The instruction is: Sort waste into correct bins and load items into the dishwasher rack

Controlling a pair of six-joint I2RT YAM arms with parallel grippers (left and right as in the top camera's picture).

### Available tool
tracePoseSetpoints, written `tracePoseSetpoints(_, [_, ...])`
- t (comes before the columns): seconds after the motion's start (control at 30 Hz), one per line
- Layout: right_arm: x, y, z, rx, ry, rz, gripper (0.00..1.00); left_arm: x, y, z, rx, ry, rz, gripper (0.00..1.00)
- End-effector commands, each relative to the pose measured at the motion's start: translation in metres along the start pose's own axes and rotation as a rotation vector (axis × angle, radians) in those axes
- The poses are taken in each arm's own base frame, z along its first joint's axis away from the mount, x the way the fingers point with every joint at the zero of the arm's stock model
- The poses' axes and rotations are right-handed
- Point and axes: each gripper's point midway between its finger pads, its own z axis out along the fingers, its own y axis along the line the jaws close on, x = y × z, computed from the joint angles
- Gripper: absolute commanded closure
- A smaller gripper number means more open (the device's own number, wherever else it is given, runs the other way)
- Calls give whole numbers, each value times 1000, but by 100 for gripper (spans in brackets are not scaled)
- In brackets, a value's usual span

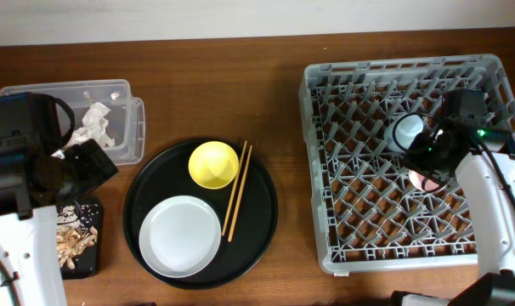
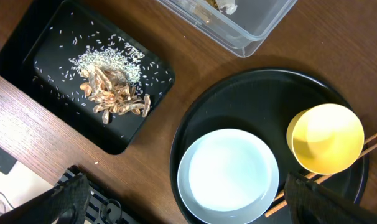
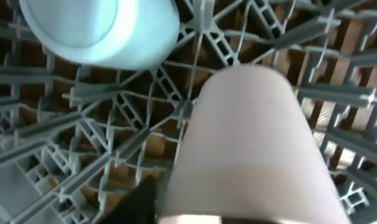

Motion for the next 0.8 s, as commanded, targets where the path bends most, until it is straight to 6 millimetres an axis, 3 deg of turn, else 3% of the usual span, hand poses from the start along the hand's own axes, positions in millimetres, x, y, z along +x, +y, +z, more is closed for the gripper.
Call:
tracePoseSetpoints(0.0, [-4, -2, 2, 19, -22, 26, 74, -1, 2, -6, 11, -18, -19, 1])
tracePoseSetpoints(0.13, [-6, -2, 2, 17, -29, 30, 94, -1, 2, -6, 11, -18, -19, 1])
tracePoseSetpoints(0.3, [-5, -1, -4, 14, -24, 33, 96, -1, 2, -6, 11, -18, -19, 1])
tracePoseSetpoints(0.4, [-6, -2, -27, 14, -23, 32, 96, -1, 2, -6, 11, -18, -19, 1])
tracePoseSetpoints(0.57, [-7, 4, -89, -41, -44, -44, 96, -1, 2, -6, 11, -18, -19, 1])
tracePoseSetpoints(0.63, [6, 30, -114, -218, -25, -209, 96, -1, 2, -6, 11, -18, -19, 1])
tracePoseSetpoints(0.77, [29, 61, -119, -431, 58, -336, 96, -1, 2, -6, 11, -18, -19, 1])
